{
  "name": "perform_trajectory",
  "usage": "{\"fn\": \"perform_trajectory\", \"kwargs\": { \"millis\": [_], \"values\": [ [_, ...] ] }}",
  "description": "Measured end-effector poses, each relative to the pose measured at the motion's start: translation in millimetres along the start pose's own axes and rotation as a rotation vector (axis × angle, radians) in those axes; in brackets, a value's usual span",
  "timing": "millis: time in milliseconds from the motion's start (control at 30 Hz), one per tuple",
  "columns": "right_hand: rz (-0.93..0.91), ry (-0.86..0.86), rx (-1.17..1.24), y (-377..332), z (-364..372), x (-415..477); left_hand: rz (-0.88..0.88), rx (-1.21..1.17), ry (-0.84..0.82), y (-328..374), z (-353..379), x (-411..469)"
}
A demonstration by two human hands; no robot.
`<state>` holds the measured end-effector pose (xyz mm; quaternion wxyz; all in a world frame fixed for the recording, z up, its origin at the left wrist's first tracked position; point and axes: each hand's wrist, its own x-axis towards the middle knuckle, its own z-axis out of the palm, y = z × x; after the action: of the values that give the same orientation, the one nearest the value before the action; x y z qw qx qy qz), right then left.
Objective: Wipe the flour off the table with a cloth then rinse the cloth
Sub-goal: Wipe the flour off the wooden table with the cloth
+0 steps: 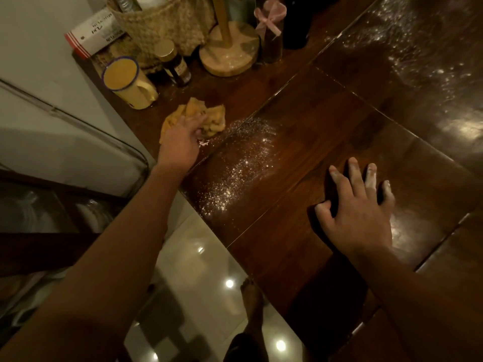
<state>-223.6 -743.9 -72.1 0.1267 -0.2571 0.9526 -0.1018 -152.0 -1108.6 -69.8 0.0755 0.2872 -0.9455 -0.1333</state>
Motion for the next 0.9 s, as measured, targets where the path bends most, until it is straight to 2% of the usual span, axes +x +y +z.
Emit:
{"fn": "perform_trajectory", "kwargs": {
  "millis": [133,267,400,500,600,667,767,900],
  "values": [
    [-0.002,0.006,0.01,1,2,0,-0.212,0.112,0.062,22,3,48],
    [-0.001,0.024,0.021,1,2,1,-0.184,0.118,0.023,55,13,87],
    [-0.001,0.014,0.009,1,2,0,-0.175,0.173,-0.012,57,18,91],
    [0.002,0.009,0.019,1,0,0,-0.029,0.057,-0.012,49,20,66],
    [-0.001,0.01,0.024,1,0,1,0.177,-0.057,-0.099,39,18,31],
    [-0.001,0.008,0.026,1,0,1,0.238,-0.132,-0.158,27,12,16],
    [0.003,0.0,0.023,1,0,1,0.164,-0.13,-0.155,27,5,22],
    [0.007,0.013,0.038,0,0,1,-0.15,0.09,-0.136,85,14,66]
  ]
}}
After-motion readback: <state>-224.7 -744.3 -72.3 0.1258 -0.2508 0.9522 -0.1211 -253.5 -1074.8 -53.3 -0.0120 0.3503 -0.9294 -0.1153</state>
